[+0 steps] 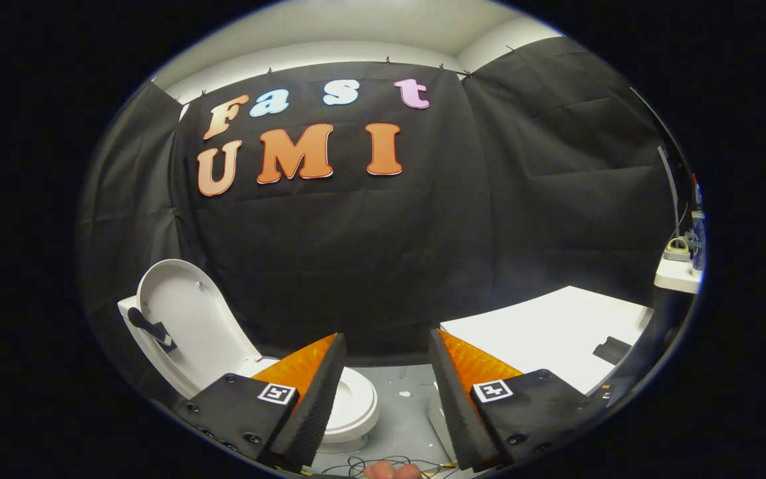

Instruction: Open the toilet lid.

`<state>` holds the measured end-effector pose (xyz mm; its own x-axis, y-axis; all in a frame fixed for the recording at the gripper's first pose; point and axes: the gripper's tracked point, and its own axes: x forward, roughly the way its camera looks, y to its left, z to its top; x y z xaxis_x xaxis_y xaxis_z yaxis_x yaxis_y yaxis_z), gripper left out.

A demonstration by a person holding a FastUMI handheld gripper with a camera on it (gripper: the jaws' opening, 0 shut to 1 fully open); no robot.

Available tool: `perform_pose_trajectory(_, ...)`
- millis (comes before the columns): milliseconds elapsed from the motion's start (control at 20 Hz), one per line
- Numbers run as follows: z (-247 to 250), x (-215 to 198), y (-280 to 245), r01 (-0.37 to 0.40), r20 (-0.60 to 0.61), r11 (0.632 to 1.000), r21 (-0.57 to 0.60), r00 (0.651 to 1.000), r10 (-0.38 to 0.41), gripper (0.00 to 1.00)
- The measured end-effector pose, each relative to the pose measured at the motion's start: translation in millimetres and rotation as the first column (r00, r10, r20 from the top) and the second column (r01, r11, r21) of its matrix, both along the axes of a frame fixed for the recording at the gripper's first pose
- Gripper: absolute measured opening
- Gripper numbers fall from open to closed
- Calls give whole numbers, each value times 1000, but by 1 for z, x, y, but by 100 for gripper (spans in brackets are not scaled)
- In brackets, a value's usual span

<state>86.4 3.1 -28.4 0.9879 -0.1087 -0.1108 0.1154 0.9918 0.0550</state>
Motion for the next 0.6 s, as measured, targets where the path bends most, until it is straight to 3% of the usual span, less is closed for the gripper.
perform_pose_trajectory(450, -25, -9, -35, 101, -25, 995, -22, 995, -101, 82)
perform_pose_trajectory(600, -22, -12, -29, 92, -19, 996, -19, 995, -93, 82)
